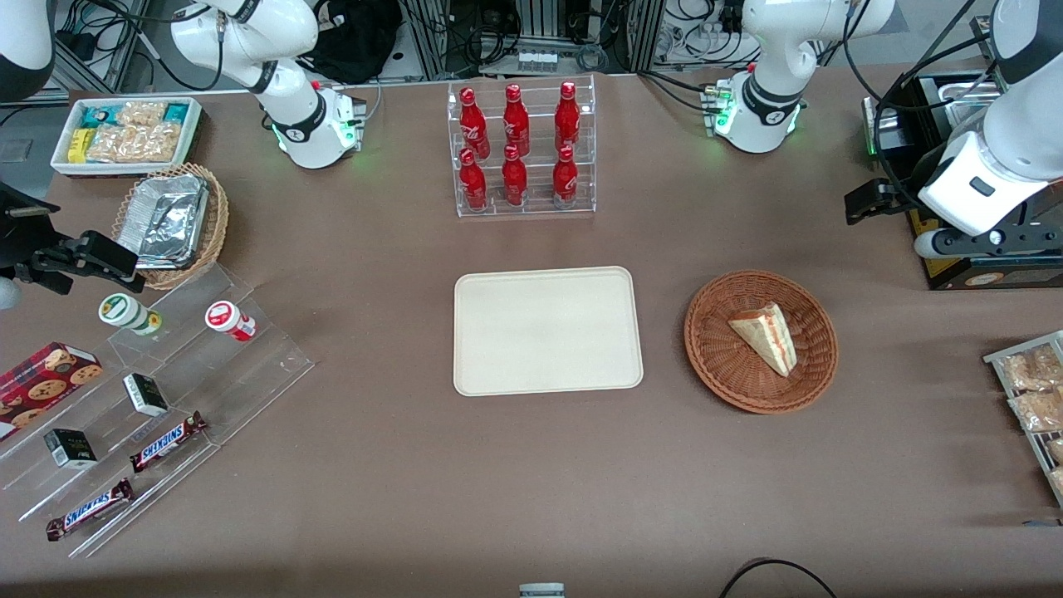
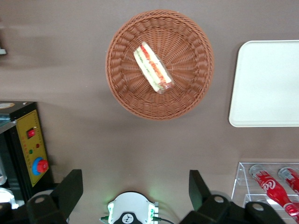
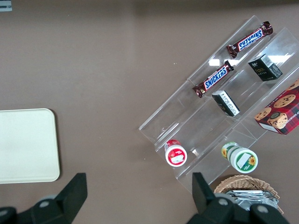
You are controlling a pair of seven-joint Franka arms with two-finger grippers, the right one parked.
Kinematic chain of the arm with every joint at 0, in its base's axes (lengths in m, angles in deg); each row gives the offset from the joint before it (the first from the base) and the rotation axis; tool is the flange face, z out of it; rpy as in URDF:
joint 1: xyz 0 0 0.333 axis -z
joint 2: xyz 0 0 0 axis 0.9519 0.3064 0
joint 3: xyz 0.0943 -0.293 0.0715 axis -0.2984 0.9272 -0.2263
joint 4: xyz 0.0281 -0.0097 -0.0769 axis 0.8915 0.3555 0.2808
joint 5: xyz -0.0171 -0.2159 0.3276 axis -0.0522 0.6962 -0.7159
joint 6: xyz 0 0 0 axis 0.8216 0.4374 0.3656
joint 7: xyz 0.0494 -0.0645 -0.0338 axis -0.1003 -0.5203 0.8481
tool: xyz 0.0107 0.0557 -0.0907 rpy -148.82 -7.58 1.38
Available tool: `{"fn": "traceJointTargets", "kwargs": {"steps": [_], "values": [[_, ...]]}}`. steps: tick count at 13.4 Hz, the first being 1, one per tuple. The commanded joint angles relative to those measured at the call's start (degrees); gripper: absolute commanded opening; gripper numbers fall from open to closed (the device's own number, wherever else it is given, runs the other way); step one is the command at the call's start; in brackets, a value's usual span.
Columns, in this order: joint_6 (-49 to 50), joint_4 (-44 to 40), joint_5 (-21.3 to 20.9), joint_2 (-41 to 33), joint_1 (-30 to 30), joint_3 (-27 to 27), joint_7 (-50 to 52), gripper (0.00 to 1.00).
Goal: Place sandwich from basket to tray
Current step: 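Move the left gripper down over the wrapped sandwich in the wicker basket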
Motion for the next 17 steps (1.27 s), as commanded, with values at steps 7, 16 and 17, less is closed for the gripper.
{"fn": "traceJointTargets", "kwargs": {"steps": [7, 16, 17], "values": [[-10.39, 9.46, 0.31, 2.28, 1.15, -0.51, -0.23, 1.0], [-42.71, 34.51, 0.3, 2.1, 1.41, -0.42, 0.47, 1.0], [-46.59, 36.37, 0.3, 2.45, 1.41, -0.42, 2.48, 1.0]]}}
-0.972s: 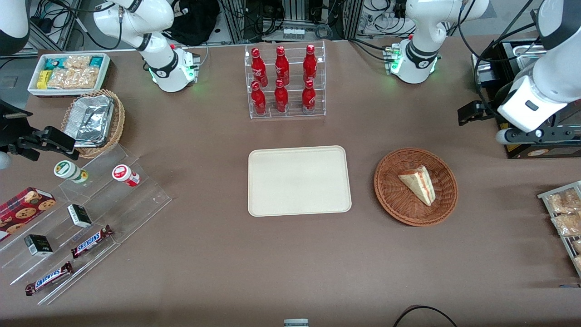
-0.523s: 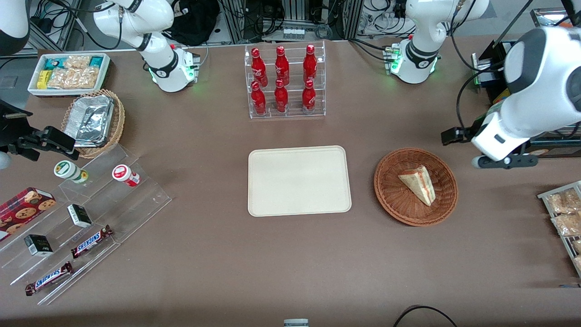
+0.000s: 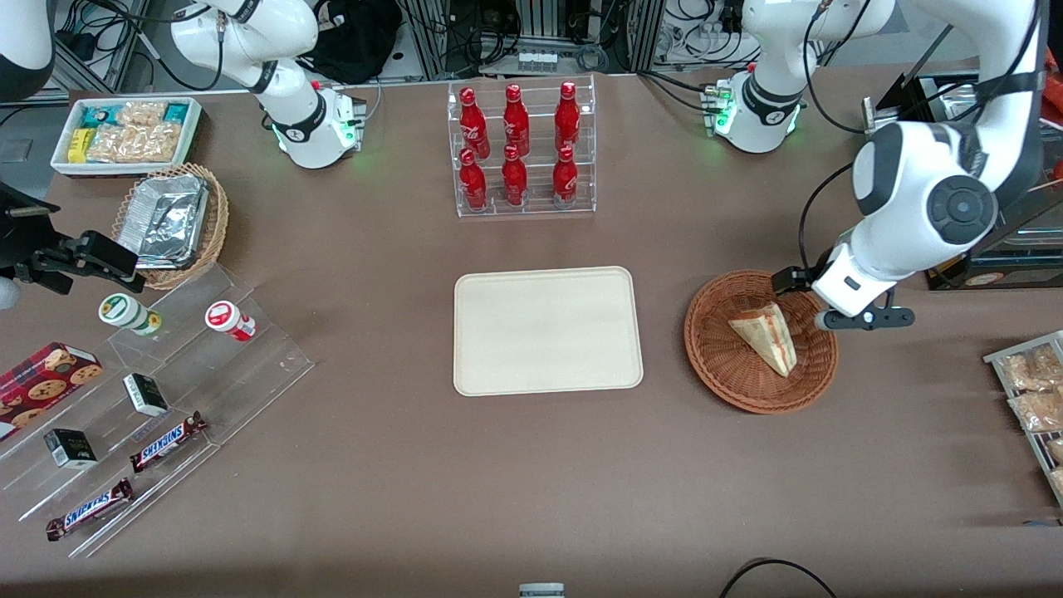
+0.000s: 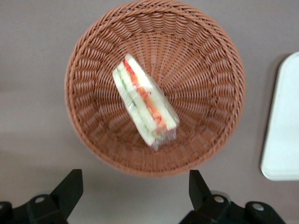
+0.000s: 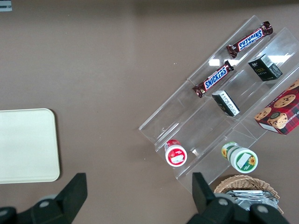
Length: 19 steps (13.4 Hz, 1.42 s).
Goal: Place sandwich from basket to tray
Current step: 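Move the left gripper down over the wrapped sandwich in the wicker basket, then close the left gripper on the wrapped sandwich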
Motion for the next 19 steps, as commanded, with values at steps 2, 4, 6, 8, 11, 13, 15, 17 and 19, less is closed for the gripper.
{"fn": "traceJointTargets", "kwargs": {"steps": [2, 4, 6, 8, 11, 13, 15, 17, 19], "values": [[-9.75, 5.77, 0.18, 0.48, 0.6, -0.32, 10.31, 1.0], [-12.12, 5.95, 0.18, 1.8, 0.69, 0.46, 20.32, 1.0], [-14.5, 6.12, 0.18, 3.29, 2.09, 0.64, 32.27, 1.0], [-15.99, 6.04, 0.18, 4.88, 2.18, 0.64, 40.73, 1.0], [-17.05, 5.95, 0.18, 6.64, 2.44, 0.56, 43.49, 1.0], [-17.14, 5.95, 0.27, 7.6, 2.18, 0.47, 43.58, 1.0], [-17.93, 5.95, 0.36, 8.92, 1.92, 0.29, 43.84, 0.82], [-18.2, 5.86, 0.27, 9.45, 1.83, 0.29, 43.84, 0.26], [-17.94, 5.69, 0.27, 9.28, 1.83, 0.29, 43.58, 0.11]]}}
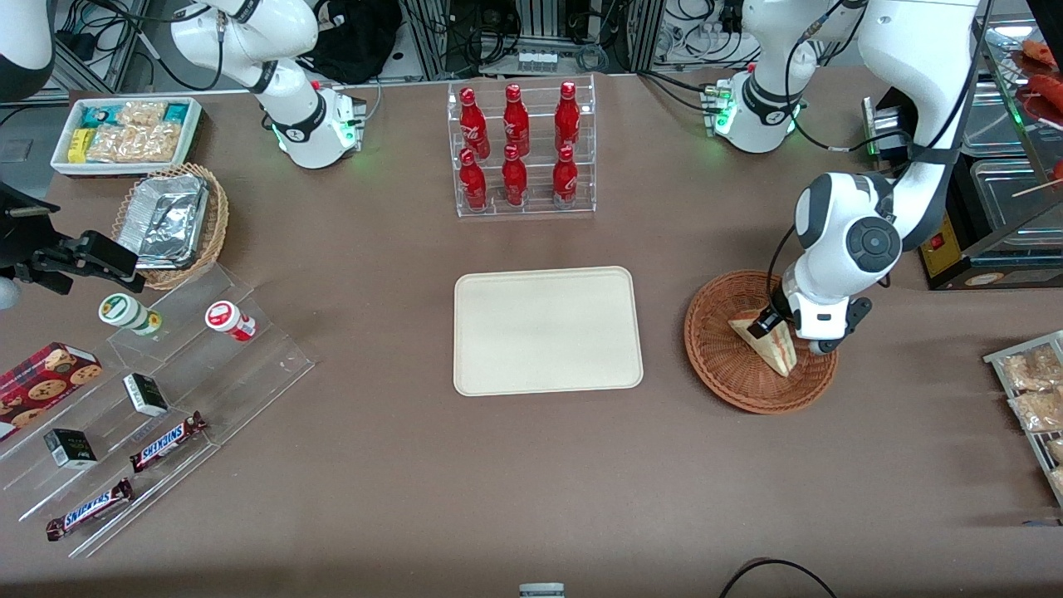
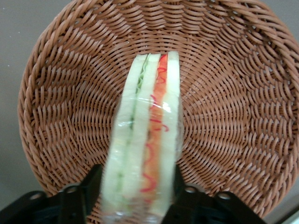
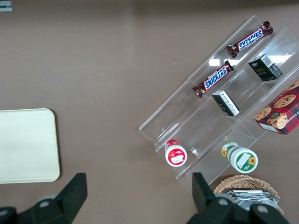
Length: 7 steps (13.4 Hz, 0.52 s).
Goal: Place sandwich from basket to tray
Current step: 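Close the left gripper on the wrapped sandwich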
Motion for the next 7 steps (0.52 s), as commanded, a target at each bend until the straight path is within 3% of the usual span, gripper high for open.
{"fn": "traceJointTargets", "kwargs": {"steps": [1, 3, 7], "values": [[-0.34, -0.44, 0.25, -0.6, -0.01, 0.07, 0.65, 0.09], [2.1, -1.58, 0.16, -1.83, 0.08, 0.16, 0.04, 0.08], [21.68, -12.98, 0.16, -1.84, 1.82, 0.51, -5.75, 0.08]]}}
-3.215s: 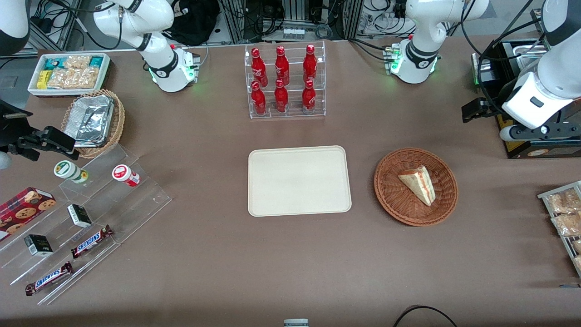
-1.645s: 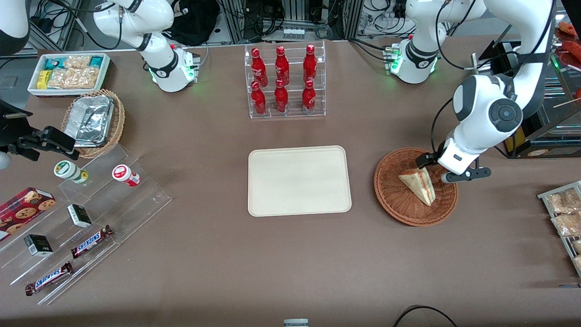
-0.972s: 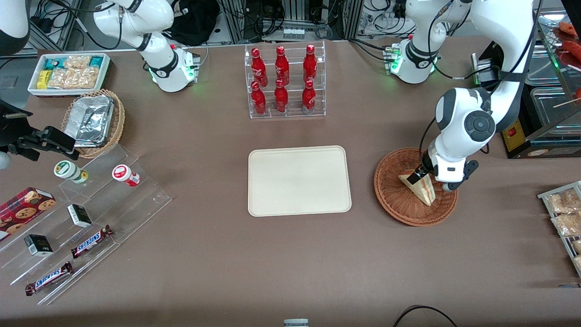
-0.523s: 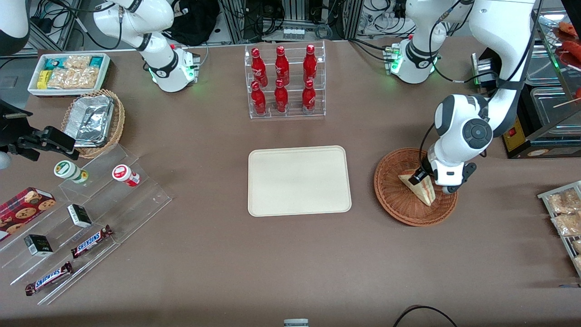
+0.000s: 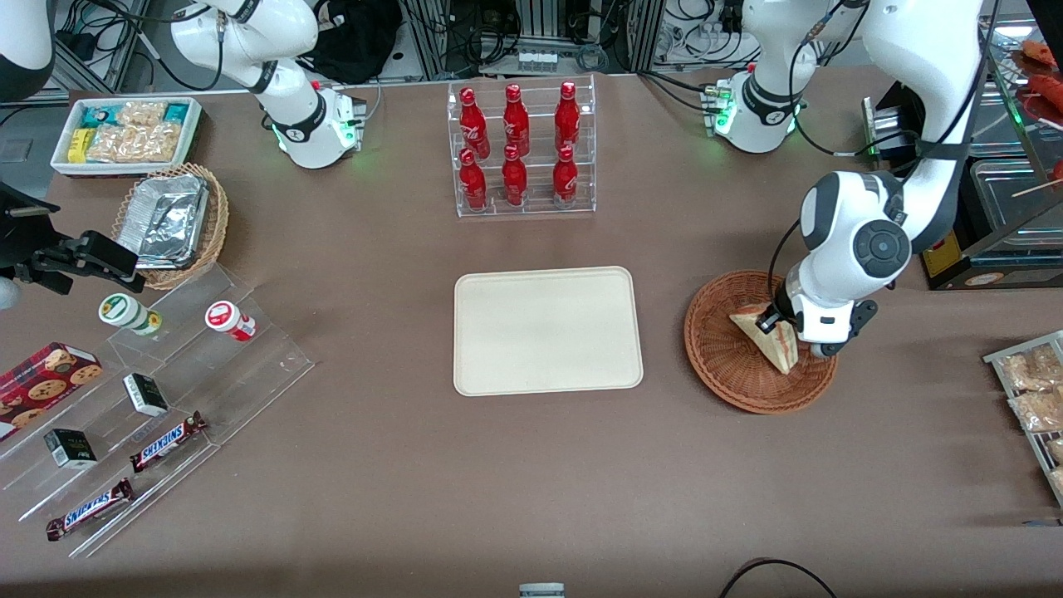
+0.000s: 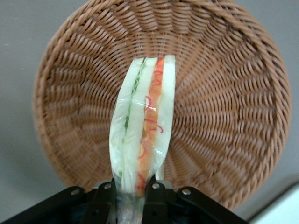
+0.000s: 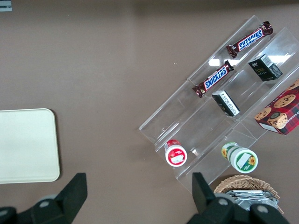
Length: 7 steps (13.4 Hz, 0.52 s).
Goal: Place sandwich from basket to tray
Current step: 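Lift the sandwich and carry it with the left gripper over the cream tray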
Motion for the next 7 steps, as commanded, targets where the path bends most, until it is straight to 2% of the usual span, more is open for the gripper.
{"fn": "traceJointTargets", "kwargs": {"steps": [1, 4, 7], "values": [[10.95, -7.65, 0.16, -0.25, 2.89, 0.1, -4.82, 0.08], [11.68, -9.51, 0.25, 1.06, 8.69, 0.1, -7.82, 0.07], [11.85, -14.33, 0.25, 5.89, 15.11, 0.1, -7.74, 0.07]]}}
